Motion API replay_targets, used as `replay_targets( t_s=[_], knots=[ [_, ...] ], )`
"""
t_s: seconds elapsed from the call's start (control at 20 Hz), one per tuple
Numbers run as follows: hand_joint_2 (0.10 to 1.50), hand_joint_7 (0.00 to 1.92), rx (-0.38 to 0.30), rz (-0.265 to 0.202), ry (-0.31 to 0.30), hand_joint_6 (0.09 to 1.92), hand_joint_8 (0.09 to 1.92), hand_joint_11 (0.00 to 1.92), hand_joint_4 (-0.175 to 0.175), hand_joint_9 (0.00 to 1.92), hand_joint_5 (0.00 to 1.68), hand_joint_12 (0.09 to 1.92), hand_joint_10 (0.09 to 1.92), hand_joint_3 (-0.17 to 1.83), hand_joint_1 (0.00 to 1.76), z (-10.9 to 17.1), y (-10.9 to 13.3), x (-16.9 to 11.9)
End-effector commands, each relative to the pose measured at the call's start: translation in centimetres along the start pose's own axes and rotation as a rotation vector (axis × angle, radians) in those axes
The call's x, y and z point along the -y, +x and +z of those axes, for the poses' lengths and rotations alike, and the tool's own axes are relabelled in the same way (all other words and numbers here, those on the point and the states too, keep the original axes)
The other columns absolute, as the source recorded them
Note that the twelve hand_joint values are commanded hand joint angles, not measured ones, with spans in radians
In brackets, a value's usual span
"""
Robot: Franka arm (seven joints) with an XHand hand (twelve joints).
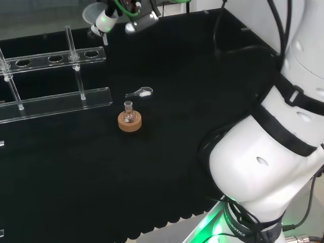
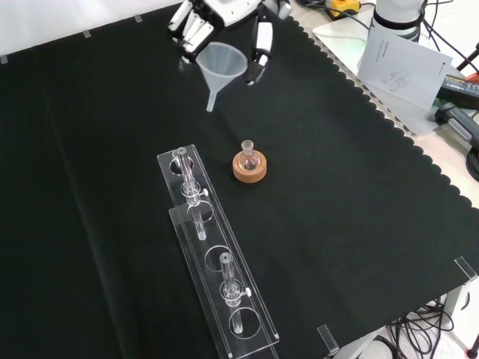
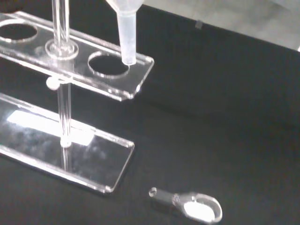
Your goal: Place the funnel on the round-bottom flask.
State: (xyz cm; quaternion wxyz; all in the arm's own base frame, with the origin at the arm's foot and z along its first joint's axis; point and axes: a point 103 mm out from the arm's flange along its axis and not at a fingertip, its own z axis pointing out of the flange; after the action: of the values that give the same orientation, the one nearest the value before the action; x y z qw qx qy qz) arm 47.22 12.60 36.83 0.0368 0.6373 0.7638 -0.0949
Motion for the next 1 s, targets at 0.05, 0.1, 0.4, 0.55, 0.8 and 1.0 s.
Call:
replay_targets(
  t_s=[0.05, 0.1, 0.4, 0.55, 0.8, 1.0],
  knots=[
    [0.77, 0.72, -0.024, 0.067, 0.034, 0.69, 0.99, 0.53, -0.074, 0.92, 0.51, 1.29, 0.75, 0.47, 0.65, 1.6, -0.4, 3.8],
    [0.77, 0.72, -0.028, 0.071, 0.039, 0.69, 0.98, 0.53, -0.074, 0.92, 0.51, 1.29, 0.75, 0.47, 0.65, 1.9, -0.5, 4.1],
    [0.77, 0.72, -0.043, 0.092, 0.064, 0.69, 0.98, 0.54, -0.077, 0.92, 0.49, 1.29, 0.75, 0.47, 0.65, 4.2, -0.9, 5.9],
    [0.77, 0.72, -0.056, 0.091, 0.078, 0.68, 0.98, 0.55, -0.078, 0.92, 0.49, 1.29, 0.75, 0.47, 0.65, 5.6, -0.9, 6.5],
    [0.77, 0.72, -0.074, 0.08, 0.102, 0.68, 0.97, 0.55, -0.079, 0.93, 0.48, 1.29, 0.75, 0.47, 0.65, 7.8, -0.3, 6.8],
    [0.77, 0.72, -0.077, 0.07, 0.123, 0.68, 0.97, 0.56, -0.08, 0.93, 0.48, 1.29, 0.75, 0.47, 0.65, 9.2, 0.1, 6.6]
  ],
)
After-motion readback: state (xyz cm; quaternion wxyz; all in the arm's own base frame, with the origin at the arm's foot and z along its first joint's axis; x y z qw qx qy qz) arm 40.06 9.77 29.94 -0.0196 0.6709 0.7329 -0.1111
